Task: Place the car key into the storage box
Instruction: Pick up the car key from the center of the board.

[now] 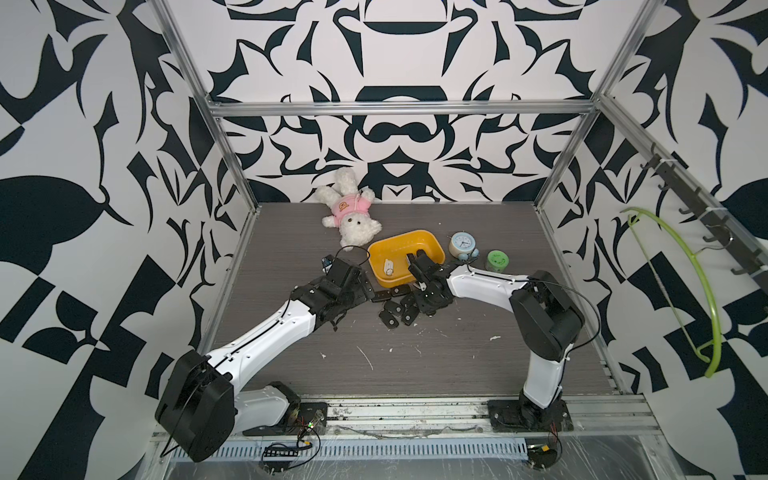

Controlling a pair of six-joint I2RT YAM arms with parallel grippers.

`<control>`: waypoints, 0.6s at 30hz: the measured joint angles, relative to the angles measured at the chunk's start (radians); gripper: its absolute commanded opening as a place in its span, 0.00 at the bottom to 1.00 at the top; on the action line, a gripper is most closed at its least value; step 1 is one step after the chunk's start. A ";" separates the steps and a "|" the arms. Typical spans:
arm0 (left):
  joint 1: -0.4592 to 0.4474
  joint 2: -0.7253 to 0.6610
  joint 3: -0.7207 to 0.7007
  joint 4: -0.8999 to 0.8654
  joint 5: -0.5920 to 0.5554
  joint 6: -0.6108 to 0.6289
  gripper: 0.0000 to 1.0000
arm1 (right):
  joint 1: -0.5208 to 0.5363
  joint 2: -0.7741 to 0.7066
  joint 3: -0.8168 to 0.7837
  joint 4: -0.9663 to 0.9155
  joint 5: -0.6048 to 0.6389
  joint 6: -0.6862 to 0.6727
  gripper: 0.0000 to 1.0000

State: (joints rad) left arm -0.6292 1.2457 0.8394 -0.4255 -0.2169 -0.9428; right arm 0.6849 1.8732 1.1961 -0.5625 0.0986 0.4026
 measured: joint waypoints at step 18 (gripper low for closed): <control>0.005 -0.003 0.000 -0.001 -0.027 0.001 1.00 | 0.004 -0.129 0.001 -0.036 0.010 0.029 0.00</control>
State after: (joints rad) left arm -0.6243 1.2427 0.8394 -0.4267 -0.2443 -0.9421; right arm 0.6888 1.7439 1.1969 -0.5987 0.1085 0.4316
